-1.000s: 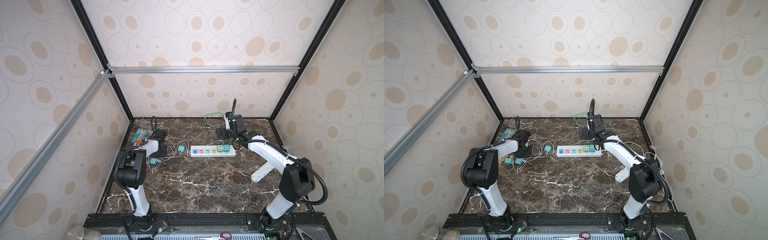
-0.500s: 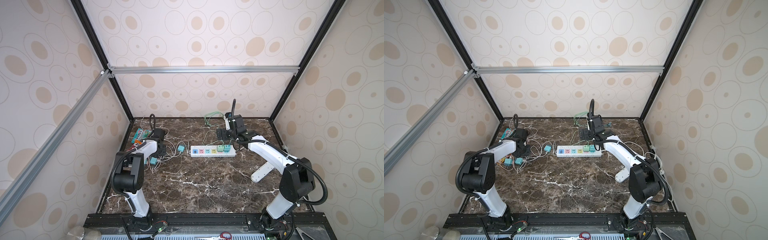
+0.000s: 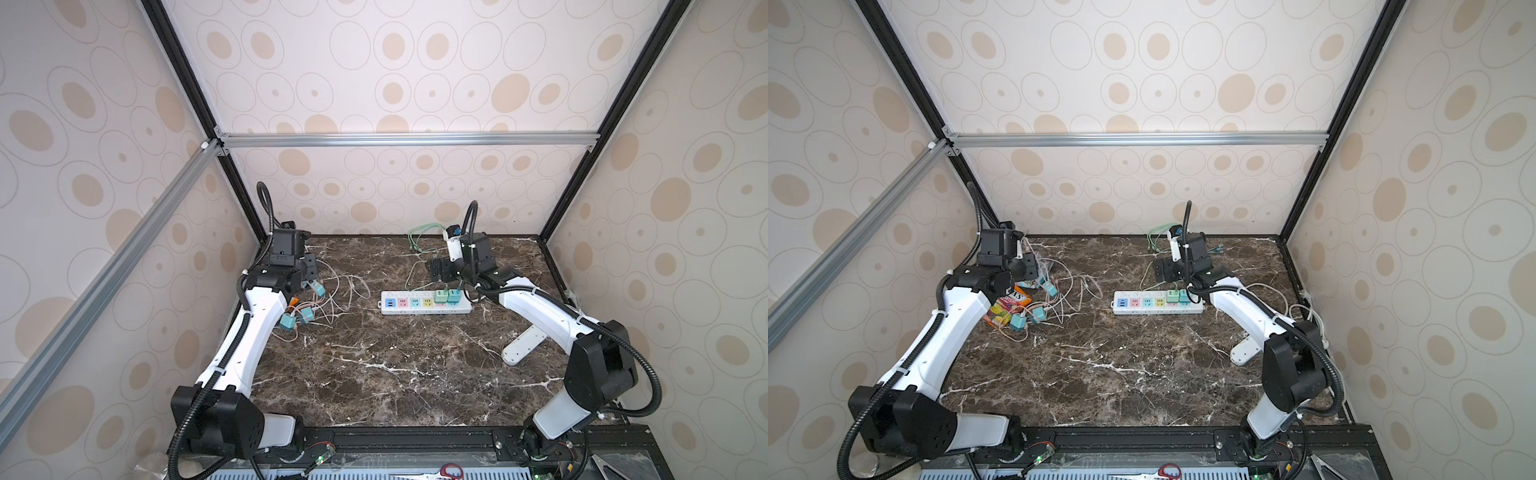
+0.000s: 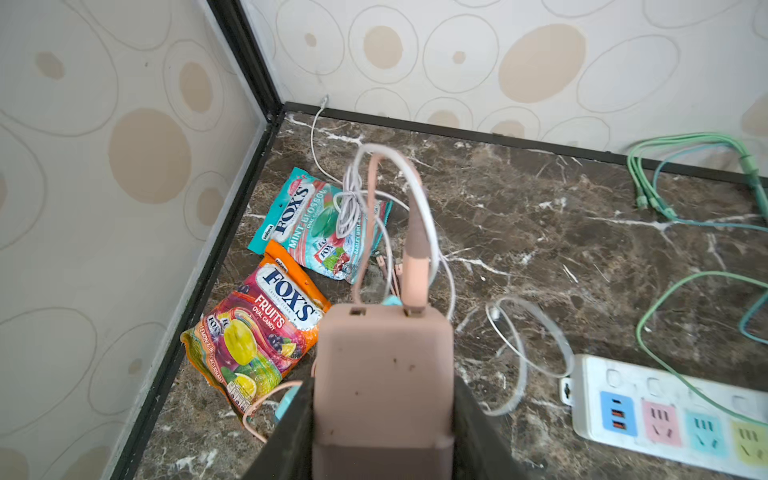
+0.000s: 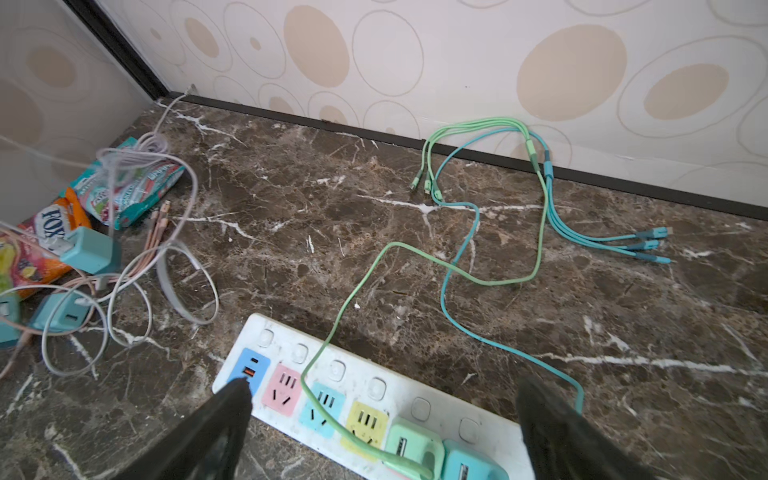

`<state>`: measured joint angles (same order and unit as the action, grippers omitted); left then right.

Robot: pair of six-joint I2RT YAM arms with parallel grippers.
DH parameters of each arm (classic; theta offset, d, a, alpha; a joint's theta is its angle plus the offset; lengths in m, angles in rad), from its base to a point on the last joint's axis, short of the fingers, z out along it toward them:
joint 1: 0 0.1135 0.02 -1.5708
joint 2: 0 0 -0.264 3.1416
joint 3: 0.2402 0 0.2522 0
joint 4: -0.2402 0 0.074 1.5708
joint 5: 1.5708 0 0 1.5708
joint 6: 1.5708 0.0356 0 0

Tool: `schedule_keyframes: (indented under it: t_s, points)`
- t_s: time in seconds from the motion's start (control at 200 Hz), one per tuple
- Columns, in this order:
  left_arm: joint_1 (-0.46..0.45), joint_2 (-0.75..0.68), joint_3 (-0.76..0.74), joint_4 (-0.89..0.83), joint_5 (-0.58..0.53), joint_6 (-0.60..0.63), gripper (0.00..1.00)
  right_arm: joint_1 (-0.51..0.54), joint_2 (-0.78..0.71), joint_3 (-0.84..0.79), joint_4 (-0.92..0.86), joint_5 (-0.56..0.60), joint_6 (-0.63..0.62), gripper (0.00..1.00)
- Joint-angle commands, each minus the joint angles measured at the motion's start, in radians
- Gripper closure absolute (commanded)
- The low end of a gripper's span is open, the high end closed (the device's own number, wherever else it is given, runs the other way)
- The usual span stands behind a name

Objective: Insert the plug
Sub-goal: 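Lift the pink charger off the pile with the left gripper, then raise the pink charger high with the left gripper while the right reaches toward its cable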

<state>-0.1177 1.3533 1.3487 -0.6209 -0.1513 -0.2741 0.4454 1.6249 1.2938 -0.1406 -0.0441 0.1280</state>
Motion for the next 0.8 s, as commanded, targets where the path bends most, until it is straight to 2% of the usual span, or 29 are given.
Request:
schedule_keyframes:
  t_s: [0.0, 0.06, 0.255, 0.325, 0.53, 0.695, 0.795]
  points:
    - [-0.001, -0.019, 0.070, -0.084, 0.138, 0.053, 1.00, 0.012, 0.005, 0.015, 0.074, -0.193, -0.046, 0.01]
    - [-0.001, -0.032, 0.102, -0.095, 0.197, 0.056, 1.00, 0.028, 0.017, 0.011, 0.125, -0.309, -0.082, 0.02]
    - [-0.001, -0.081, 0.233, -0.090, 0.397, 0.072, 1.00, 0.128, 0.107, 0.028, 0.324, -0.470, -0.145, 0.02]
    - [-0.001, -0.079, 0.296, -0.098, 0.485, 0.086, 1.00, 0.162, 0.153, 0.060, 0.374, -0.496, -0.154, 0.03]
    - [-0.001, -0.066, 0.414, -0.087, 0.651, 0.077, 1.00, 0.225, 0.292, 0.187, 0.466, -0.561, -0.150, 0.03]
    - [-0.001, -0.043, 0.507, -0.080, 0.717, 0.073, 1.00, 0.258, 0.406, 0.299, 0.518, -0.604, -0.144, 0.02]
    - [-0.003, -0.017, 0.583, -0.100, 0.742, 0.077, 1.00, 0.282, 0.471, 0.377, 0.526, -0.584, -0.148, 0.02]
